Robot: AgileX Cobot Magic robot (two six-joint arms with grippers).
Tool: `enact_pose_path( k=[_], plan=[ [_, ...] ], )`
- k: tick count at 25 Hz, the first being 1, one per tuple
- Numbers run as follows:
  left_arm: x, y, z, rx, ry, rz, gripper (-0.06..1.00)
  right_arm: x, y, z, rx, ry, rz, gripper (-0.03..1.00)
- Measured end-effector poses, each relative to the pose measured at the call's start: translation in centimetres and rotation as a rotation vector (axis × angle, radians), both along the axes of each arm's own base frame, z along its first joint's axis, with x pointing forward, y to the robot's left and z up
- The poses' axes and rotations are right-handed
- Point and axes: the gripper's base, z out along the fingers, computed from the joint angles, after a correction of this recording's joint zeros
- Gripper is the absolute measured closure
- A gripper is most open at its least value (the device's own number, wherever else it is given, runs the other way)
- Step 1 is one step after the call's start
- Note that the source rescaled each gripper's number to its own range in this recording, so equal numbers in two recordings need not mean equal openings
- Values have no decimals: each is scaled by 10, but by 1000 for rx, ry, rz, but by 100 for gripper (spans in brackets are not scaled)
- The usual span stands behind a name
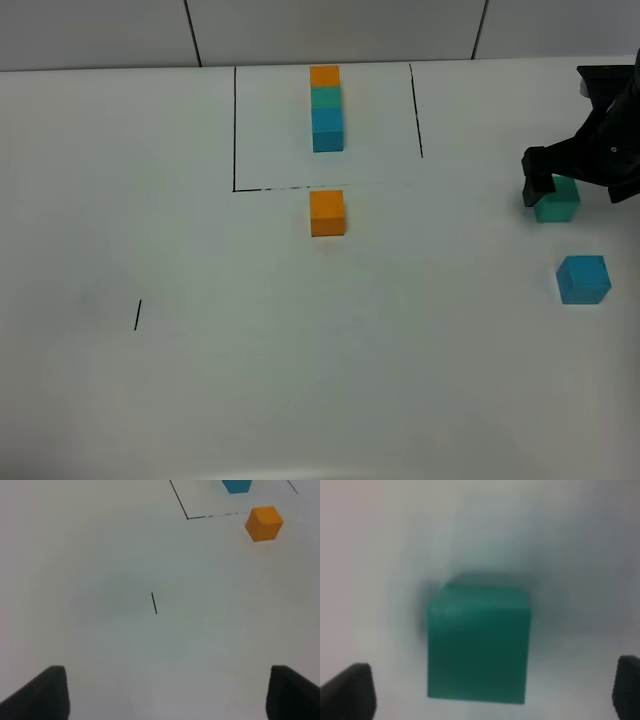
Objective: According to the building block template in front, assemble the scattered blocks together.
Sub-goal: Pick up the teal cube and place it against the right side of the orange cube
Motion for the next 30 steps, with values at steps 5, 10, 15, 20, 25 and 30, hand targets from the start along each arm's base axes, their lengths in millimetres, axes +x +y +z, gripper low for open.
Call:
enact_pose_path(
  k=[5, 10, 15, 20, 25, 30],
  plan=[
    [0, 0, 0, 0, 0, 0, 17, 10, 4, -7, -6, 10, 13, 7],
    [0, 0, 0, 0, 0, 0, 17, 14, 6, -15, -13, 30, 22, 18],
    [0, 0, 0, 0, 0, 0, 17, 15, 5, -19, -19, 37, 25, 60],
    [0, 0, 0, 0, 0, 0, 17, 14, 5, -16, -26, 59, 46, 94],
    [0, 0, 0, 0, -2, 0, 17, 19, 26, 7, -84, 84, 314, 94],
    [0, 0, 0, 0, -2, 0, 17, 9, 79, 22, -139, 132, 781, 94]
  ],
)
